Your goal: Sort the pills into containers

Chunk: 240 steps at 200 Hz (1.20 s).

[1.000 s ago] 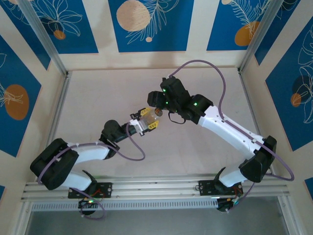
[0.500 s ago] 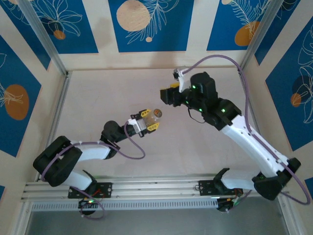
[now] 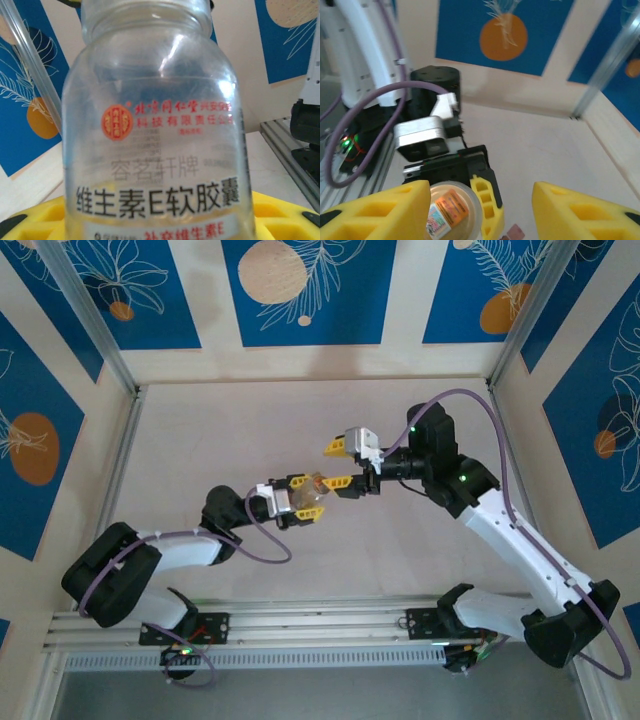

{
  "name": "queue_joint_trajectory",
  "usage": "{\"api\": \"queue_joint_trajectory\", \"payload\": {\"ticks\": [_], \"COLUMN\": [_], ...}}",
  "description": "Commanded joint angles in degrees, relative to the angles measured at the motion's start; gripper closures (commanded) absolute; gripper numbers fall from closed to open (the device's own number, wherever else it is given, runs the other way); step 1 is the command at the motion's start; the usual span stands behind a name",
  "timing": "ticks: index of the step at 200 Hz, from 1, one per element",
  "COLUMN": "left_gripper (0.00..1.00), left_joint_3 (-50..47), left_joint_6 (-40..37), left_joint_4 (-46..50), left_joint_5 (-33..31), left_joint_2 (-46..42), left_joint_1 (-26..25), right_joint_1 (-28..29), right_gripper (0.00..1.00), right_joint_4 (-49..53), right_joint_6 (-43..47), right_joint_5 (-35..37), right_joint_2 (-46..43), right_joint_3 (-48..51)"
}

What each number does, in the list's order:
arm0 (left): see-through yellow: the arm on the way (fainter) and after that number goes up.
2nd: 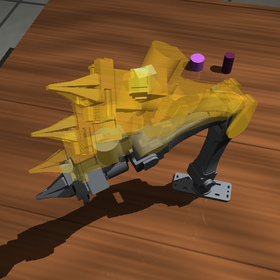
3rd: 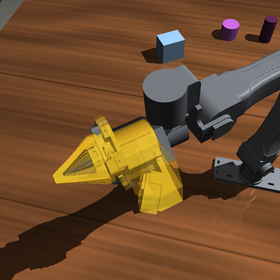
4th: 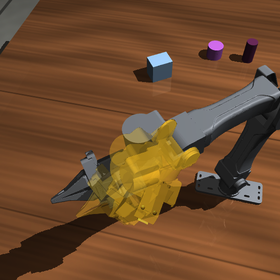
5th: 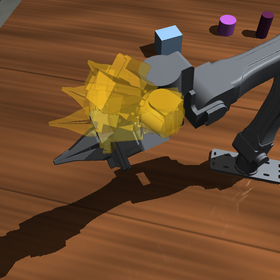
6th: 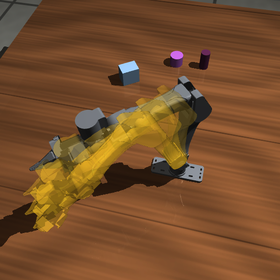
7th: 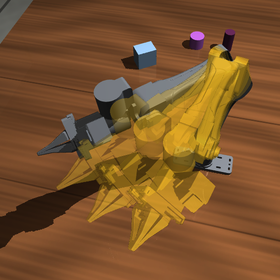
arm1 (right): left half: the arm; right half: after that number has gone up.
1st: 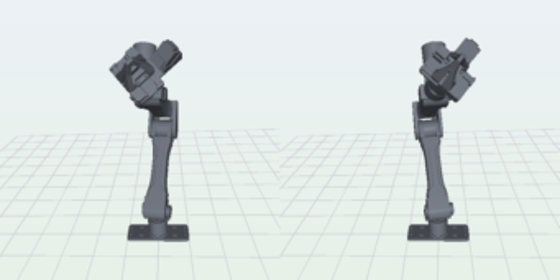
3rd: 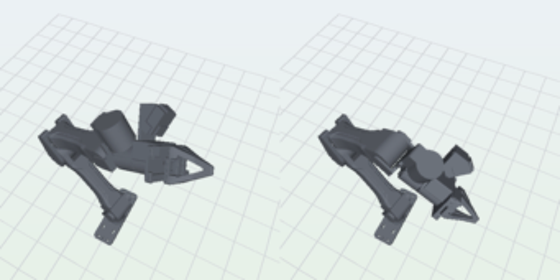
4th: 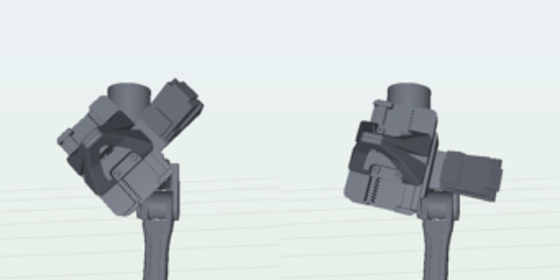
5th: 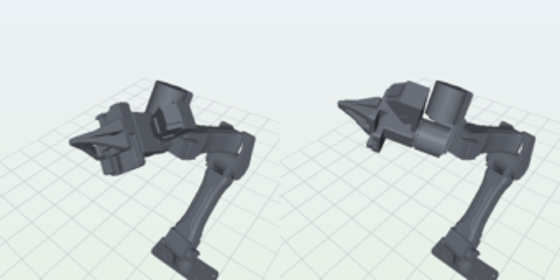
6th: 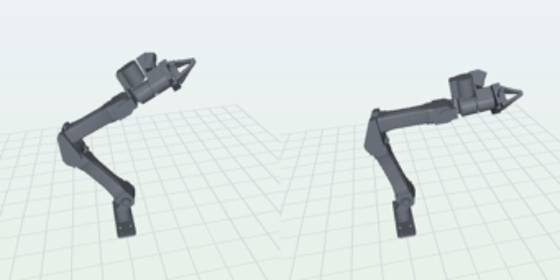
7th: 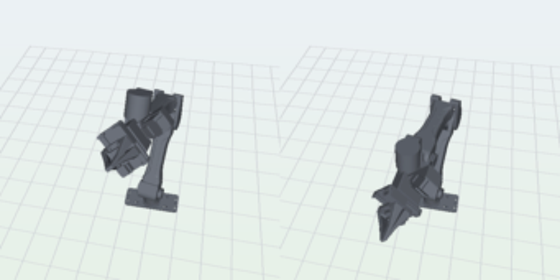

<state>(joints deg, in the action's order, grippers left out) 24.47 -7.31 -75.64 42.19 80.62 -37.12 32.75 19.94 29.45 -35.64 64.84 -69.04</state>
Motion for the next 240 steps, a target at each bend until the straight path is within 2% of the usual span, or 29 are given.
{"api": "queue_joint_trajectory", "payload": {"ticks": [1,37,86,206,240], "left_gripper": [1.00,1.00,1.00,1.00,1.00], "left_joint_3": [-0.22,0.24,0.72,2.26,2.13], "left_joint_6": [1.87,2.33,2.74,4.58,4.69], "left_joint_4": [-2.29,-2.33,-2.32,-2.41,-2.41], "left_joint_5": [3.68,4.34,4.91,6.58,5.88], "left_joint_2": [-1.04,-0.77,-0.74,0.68,0.42], "left_joint_1": [0.91,1.30,1.48,1.44,1.51], "right_joint_1": [-0.36,-0.32,0.67,2.32,2.72], "right_gripper": [0.43,0.44,0.44,0.45,0.52], "right_joint_4": [8.44,13.65,15.90,22.77,22.45], "right_joint_6": [9.97,14.29,16.16,20.02,19.20], "right_joint_5": [-9.31,-11.45,-7.75,-6.16,-5.40], "right_joint_2": [1.91,5.35,7.93,10.60,10.83], "right_joint_3": [-3.44,-6.11,-7.08,-10.34,-10.10]}}
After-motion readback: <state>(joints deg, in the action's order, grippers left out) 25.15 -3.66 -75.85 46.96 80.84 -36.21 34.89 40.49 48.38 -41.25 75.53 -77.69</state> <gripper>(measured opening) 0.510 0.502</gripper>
